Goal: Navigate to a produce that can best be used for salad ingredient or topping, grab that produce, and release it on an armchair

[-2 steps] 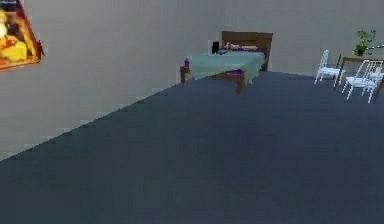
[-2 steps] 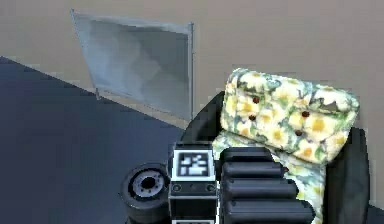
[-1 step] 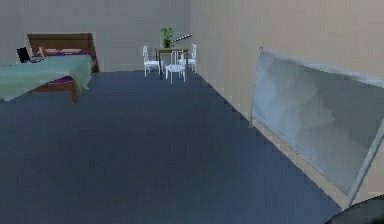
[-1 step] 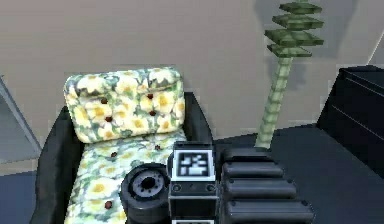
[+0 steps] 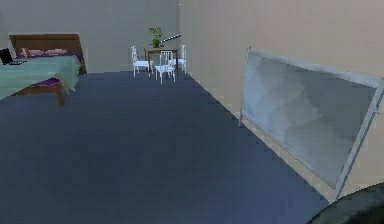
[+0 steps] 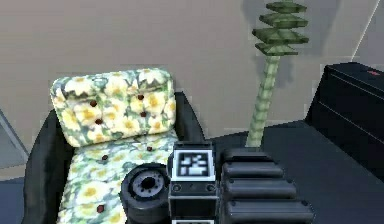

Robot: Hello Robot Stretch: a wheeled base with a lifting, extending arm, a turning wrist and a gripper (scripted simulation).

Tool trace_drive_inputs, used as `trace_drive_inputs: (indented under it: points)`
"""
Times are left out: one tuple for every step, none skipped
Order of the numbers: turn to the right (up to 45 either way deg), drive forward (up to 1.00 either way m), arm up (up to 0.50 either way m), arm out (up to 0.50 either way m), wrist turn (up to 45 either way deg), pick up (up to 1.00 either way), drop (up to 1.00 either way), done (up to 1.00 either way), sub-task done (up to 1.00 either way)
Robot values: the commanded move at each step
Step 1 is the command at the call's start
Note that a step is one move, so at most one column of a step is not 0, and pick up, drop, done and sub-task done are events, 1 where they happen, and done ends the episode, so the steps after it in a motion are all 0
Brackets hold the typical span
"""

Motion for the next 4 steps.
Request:
trace_drive_inputs:
  points:
    - [0.0,0.0,0.0,0.48,0.0,0.0,0.0,0.0,0.0]
    - [0.0,0.0,0.0,0.0,39.0,0.0,0.0,0.0,0.0]
    - [0.0,0.0,-0.38,0.0,0.0,0.0,0.0,0.0,0.0]
    - [0.0,0.0,-0.32,0.0,0.0,0.0,0.0,0.0,0.0]
